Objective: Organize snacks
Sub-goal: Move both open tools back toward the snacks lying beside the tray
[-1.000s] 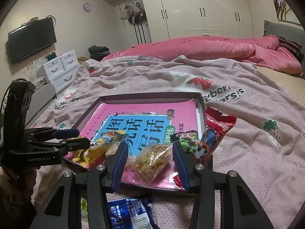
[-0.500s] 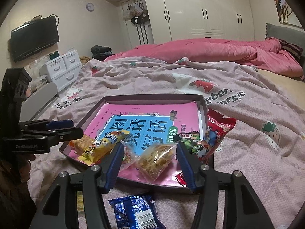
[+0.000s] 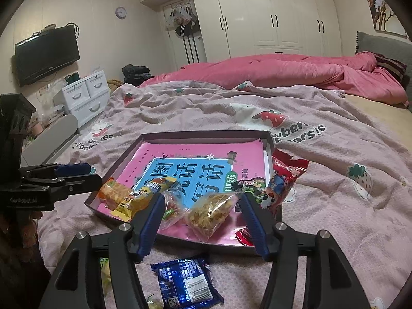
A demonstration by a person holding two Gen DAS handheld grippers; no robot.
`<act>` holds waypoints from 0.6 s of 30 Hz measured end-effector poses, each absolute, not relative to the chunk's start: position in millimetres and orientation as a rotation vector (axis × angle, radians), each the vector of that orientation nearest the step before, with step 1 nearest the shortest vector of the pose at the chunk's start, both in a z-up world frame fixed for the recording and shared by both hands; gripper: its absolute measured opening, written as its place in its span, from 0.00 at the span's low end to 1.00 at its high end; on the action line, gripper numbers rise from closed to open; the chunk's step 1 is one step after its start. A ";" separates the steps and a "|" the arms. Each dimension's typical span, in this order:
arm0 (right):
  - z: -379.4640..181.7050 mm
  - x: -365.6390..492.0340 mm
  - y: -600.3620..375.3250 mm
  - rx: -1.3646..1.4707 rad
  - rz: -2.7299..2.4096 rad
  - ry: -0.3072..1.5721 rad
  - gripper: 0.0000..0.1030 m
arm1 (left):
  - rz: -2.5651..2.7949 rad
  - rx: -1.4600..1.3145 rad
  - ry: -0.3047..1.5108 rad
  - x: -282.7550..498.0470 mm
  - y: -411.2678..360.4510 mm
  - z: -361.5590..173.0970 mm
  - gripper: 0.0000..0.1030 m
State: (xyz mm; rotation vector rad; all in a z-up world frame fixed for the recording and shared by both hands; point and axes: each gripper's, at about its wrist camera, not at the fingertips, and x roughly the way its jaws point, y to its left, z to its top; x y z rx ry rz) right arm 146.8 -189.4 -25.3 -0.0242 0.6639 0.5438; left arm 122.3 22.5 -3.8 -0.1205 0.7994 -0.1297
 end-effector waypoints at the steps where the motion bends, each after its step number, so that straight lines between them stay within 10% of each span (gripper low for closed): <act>1: -24.9 145.9 -189.7 -0.024 0.544 0.665 0.59 | -0.134 -0.120 0.800 120.6 21.4 -3.3 0.71; 18: -21.9 131.1 -192.7 -0.026 0.535 0.676 0.59 | -0.158 -0.100 0.800 102.9 13.3 0.7 0.71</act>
